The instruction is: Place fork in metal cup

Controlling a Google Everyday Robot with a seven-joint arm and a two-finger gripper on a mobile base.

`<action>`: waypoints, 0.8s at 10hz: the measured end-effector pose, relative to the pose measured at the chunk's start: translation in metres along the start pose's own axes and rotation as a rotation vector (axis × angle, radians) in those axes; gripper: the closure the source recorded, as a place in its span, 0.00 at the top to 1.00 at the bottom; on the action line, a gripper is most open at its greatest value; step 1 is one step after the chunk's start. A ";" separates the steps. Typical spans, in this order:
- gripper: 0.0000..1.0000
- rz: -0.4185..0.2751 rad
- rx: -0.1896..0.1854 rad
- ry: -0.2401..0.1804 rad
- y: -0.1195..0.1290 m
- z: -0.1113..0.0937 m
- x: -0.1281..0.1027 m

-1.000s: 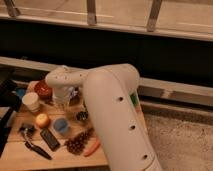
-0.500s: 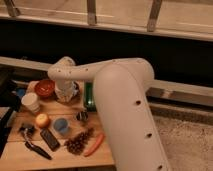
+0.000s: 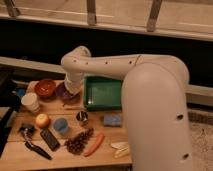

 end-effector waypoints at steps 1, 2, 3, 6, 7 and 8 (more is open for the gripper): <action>0.00 0.017 0.002 -0.012 -0.013 -0.012 0.001; 0.00 0.038 0.007 -0.028 -0.027 -0.027 0.001; 0.00 0.051 0.016 -0.034 -0.034 -0.036 0.002; 0.00 0.096 0.069 -0.051 -0.048 -0.063 0.012; 0.00 0.106 0.090 -0.055 -0.054 -0.069 0.018; 0.00 0.109 0.110 -0.056 -0.056 -0.074 0.027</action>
